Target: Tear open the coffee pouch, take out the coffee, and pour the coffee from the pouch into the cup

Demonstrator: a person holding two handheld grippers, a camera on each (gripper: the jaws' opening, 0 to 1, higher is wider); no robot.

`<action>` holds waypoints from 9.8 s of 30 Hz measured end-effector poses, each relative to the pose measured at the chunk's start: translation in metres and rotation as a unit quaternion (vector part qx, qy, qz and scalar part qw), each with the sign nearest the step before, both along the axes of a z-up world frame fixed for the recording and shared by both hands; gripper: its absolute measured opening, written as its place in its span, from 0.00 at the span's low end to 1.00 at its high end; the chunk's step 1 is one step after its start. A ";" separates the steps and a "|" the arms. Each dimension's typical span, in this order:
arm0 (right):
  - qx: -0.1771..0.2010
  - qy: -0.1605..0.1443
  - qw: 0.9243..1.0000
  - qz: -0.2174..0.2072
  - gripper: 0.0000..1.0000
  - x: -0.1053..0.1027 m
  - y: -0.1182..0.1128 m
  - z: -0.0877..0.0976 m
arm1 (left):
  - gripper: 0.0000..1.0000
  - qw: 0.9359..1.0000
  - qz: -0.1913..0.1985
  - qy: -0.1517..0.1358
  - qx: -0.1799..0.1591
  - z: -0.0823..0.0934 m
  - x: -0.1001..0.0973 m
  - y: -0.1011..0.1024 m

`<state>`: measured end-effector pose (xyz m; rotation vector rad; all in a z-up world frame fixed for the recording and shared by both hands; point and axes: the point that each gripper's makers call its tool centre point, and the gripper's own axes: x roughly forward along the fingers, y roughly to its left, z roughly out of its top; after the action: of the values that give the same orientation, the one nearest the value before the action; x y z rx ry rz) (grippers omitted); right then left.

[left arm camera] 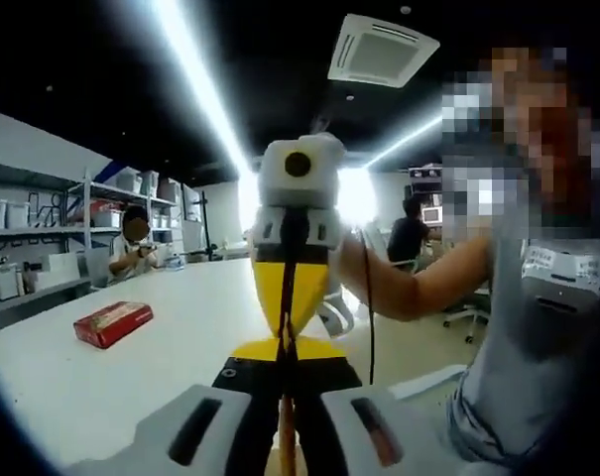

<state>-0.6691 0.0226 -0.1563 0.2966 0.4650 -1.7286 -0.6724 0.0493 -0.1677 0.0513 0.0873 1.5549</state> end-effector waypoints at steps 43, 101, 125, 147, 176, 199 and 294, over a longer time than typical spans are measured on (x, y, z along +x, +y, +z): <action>0.014 0.006 1.000 -0.017 0.00 -0.002 0.010 0.015 | 0.04 0.999 0.030 -0.024 0.026 -0.048 -0.001 -0.040; 0.061 -0.002 0.998 -0.001 0.00 0.002 -0.004 -0.001 | 0.05 0.999 0.005 0.019 -0.030 -0.013 0.008 -0.009; 0.055 -0.002 0.998 -0.010 0.00 0.004 0.006 0.009 | 0.05 0.999 0.019 -0.012 -0.025 -0.038 -0.009 -0.036; 0.042 -0.008 0.999 -0.018 0.00 0.003 0.021 0.015 | 0.06 0.999 0.013 -0.044 -0.024 -0.067 -0.001 -0.033; -0.009 0.024 1.000 0.015 0.09 0.000 0.012 0.008 | 0.04 0.999 0.029 -0.021 0.026 -0.040 0.001 -0.036; -0.380 -0.039 0.924 0.001 0.03 -0.008 -0.003 -0.012 | 0.10 0.997 0.044 -0.046 0.041 -0.040 -0.006 -0.046; -0.431 0.023 0.900 -0.057 0.23 -0.011 0.010 -0.041 | 0.04 0.942 0.150 -0.255 0.157 -0.038 -0.039 -0.075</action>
<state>-0.6806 0.0325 -0.1977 -0.3667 -0.3179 -1.8858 -0.7112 -0.0258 -0.2056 -0.1190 -0.5889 1.8289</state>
